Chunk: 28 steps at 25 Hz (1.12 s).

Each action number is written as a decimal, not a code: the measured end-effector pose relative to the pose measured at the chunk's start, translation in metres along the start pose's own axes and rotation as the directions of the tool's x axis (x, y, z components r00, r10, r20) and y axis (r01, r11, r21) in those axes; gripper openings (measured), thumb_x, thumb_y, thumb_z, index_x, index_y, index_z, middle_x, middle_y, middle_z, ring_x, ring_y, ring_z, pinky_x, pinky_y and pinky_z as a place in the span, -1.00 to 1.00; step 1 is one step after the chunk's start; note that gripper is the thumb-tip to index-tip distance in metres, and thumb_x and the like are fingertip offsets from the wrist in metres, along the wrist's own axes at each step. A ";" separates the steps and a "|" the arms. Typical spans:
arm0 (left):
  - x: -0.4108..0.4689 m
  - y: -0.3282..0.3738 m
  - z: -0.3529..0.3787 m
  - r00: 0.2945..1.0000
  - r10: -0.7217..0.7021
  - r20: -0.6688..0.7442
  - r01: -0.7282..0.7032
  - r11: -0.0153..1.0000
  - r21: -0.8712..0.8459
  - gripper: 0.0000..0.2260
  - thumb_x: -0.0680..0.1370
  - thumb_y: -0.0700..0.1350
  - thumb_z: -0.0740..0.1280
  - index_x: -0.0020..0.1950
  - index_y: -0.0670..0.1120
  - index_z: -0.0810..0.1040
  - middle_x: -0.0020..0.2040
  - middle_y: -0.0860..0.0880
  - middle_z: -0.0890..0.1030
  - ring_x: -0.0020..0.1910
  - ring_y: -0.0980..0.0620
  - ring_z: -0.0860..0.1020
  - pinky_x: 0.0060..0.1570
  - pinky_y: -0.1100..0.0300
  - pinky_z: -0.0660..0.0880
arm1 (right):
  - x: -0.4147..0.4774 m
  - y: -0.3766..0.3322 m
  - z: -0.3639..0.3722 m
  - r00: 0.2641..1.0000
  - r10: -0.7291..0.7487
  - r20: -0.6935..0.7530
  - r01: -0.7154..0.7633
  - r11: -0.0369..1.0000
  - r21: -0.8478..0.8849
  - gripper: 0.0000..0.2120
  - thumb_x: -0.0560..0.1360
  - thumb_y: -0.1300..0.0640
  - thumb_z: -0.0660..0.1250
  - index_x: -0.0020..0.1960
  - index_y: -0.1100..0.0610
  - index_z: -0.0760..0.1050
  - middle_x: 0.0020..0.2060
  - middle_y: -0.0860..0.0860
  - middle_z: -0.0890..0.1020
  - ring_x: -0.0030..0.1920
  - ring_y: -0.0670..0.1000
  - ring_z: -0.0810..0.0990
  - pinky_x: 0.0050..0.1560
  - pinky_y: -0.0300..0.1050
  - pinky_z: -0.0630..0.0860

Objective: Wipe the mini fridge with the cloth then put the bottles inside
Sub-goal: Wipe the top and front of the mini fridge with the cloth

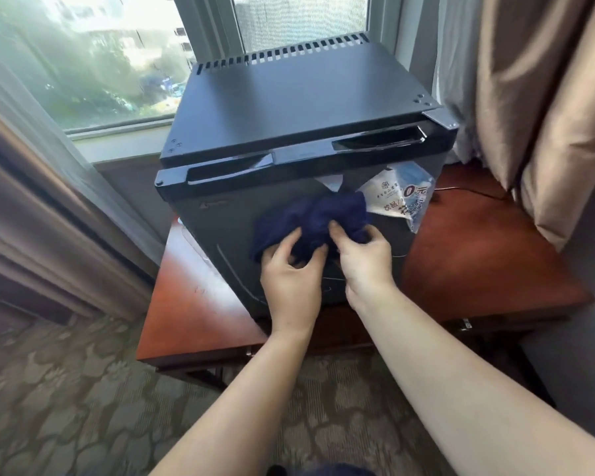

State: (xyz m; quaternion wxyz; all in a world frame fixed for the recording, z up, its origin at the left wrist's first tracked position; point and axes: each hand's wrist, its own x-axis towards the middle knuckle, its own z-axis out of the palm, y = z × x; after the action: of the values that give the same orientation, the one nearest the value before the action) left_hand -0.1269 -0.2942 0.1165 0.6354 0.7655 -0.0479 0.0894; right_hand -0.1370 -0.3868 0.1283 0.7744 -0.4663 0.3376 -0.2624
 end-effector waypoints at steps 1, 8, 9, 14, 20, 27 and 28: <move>-0.004 -0.010 0.006 0.998 -0.051 0.022 0.050 0.998 0.041 -0.63 0.42 -0.10 0.59 0.21 0.02 0.67 0.02 0.20 0.56 -0.10 0.24 0.61 -0.05 0.47 0.47 | 0.009 0.009 -0.009 0.999 0.036 -0.008 -0.036 0.999 -0.016 -0.85 0.44 0.24 0.53 -0.10 0.16 0.56 -0.10 0.24 0.70 -0.09 0.20 0.67 0.07 0.27 0.60; -0.017 -0.064 0.021 0.943 -0.319 0.097 0.296 0.935 0.196 -0.76 0.42 -0.08 0.58 -0.06 0.17 0.59 -0.14 0.28 0.63 -0.16 0.27 0.64 -0.06 0.37 0.53 | 0.037 0.072 -0.041 0.963 0.264 -0.052 -0.266 0.963 -0.049 -0.77 0.41 0.34 0.53 -0.06 0.12 0.55 -0.11 0.15 0.70 -0.17 0.11 0.64 -0.10 0.03 0.58; -0.016 -0.066 0.023 0.940 -0.325 0.101 0.299 0.931 0.210 -0.75 0.41 -0.08 0.58 -0.12 0.20 0.57 -0.18 0.31 0.61 -0.17 0.33 0.63 -0.11 0.44 0.50 | 0.038 0.076 -0.042 0.964 0.258 -0.063 -0.261 0.965 -0.038 -0.75 0.41 0.36 0.52 -0.01 0.14 0.56 -0.07 0.16 0.71 -0.10 0.13 0.66 -0.04 0.04 0.58; -0.018 -0.079 0.046 0.913 -0.386 0.135 0.358 0.914 0.190 -0.78 0.42 -0.09 0.57 -0.11 0.12 0.56 -0.16 0.20 0.65 -0.17 0.45 0.58 -0.18 0.54 0.43 | 0.047 0.077 -0.053 0.969 0.219 -0.117 -0.227 0.972 -0.062 -0.69 0.39 0.47 0.46 0.02 0.14 0.58 -0.11 0.05 0.71 -0.03 0.11 0.68 0.05 0.04 0.61; -0.038 -0.059 0.111 0.691 -0.574 0.439 0.622 0.782 0.043 -0.94 0.51 -0.04 0.50 -0.06 0.08 0.65 -0.02 0.12 0.68 0.04 0.18 0.64 0.14 0.25 0.55 | 0.076 0.045 -0.116 0.934 0.168 -0.315 -0.172 0.985 0.016 -0.70 0.48 0.43 0.35 0.19 0.26 0.56 -0.01 0.20 0.68 -0.05 0.14 0.63 -0.02 0.05 0.59; -0.045 -0.049 0.134 0.349 -0.818 0.458 0.863 0.090 -0.497 -0.69 0.60 -0.05 0.37 0.27 -0.15 0.45 0.23 -0.28 0.57 0.31 -0.25 0.53 0.31 -0.05 0.50 | 0.096 0.010 -0.137 0.884 0.454 -0.114 -0.447 0.890 0.086 -0.65 0.53 0.15 0.21 0.26 -0.09 0.55 0.05 0.05 0.72 -0.03 0.09 0.67 -0.04 0.02 0.59; -0.046 -0.051 0.126 0.368 -0.818 0.443 0.839 0.087 -0.536 -0.65 0.59 -0.03 0.38 0.29 -0.14 0.41 0.21 -0.31 0.57 0.31 -0.27 0.53 0.28 -0.07 0.52 | 0.093 0.014 -0.138 0.856 0.512 -0.075 -0.497 0.854 0.153 -0.69 0.54 0.13 0.21 0.22 -0.06 0.56 0.02 0.03 0.71 -0.03 0.06 0.66 0.09 0.12 0.61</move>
State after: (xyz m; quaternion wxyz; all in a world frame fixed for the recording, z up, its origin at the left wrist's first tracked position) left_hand -0.1526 -0.4097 0.0359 0.8050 0.3542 0.3521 -0.3203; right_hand -0.1827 -0.5235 0.0430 0.8240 -0.2953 0.4737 -0.0969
